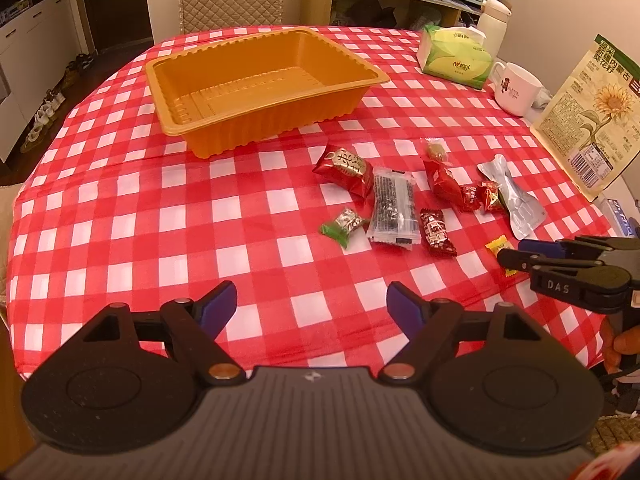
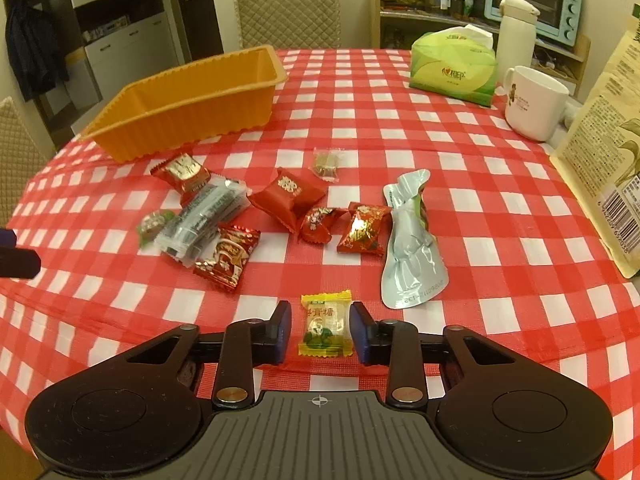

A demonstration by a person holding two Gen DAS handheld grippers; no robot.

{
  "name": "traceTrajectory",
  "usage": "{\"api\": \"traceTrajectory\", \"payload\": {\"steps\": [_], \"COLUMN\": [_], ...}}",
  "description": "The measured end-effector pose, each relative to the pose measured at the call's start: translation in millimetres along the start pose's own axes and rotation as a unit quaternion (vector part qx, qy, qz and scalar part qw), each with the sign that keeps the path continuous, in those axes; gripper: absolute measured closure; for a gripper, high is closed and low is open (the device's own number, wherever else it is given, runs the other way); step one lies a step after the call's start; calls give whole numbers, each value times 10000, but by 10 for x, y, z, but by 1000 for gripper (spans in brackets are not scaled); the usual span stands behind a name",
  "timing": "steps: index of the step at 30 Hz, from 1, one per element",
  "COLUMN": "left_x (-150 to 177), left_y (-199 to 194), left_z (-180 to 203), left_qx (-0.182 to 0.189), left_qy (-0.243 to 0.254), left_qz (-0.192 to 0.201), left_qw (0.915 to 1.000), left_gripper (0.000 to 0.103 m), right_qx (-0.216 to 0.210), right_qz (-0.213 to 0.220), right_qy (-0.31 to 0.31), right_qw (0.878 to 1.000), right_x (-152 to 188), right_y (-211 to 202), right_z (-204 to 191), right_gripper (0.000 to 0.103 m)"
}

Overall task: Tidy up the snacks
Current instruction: 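Grasp the yellow-green candy with the right tool while the left tool grasps the clear dark-stick packet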

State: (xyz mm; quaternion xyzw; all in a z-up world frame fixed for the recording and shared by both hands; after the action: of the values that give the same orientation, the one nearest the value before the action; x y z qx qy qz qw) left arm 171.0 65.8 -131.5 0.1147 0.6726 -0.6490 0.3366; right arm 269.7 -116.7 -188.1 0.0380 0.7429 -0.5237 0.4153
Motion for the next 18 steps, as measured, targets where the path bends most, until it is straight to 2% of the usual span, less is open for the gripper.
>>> {"api": "traceTrajectory", "payload": {"steps": [10,11,14,18], "left_x": [-77,-91,-129,-195], "left_y": [195,219,287,405], "left_z": [159,183,264,382], "left_qx": [103,122,168,234], "left_qy": [106,134,251,461], "left_qz": [-61,-56,-68,-49], "left_qw": [9999,9998,9995,9986], "left_gripper": [27,28,29,36], "right_qx": [-13,-5,-43,-122], "right_qz": [-79,-77,-90,-35], "right_qy": [-147,-179,-286,-212], "right_qw": [9999,9998,9995,9997], "right_x": [16,12,7,-44], "right_y": [124,131,142,104], "right_z": [21,22,12,54], "right_gripper": [76,79,81,81]}}
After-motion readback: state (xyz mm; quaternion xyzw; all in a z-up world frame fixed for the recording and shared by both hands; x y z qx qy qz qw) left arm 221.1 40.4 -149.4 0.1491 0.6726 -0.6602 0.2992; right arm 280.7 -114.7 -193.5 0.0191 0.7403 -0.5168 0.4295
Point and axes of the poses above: each gripper's, at about its wrist camera, not at the fingertips, and y roughly the way its jaws point, z to its right, x to its underside, the point moved 8 cm from there along y, roughly the way its jaws point, and after that the axes turned 3 degrees about z, right-handed, at the moved point
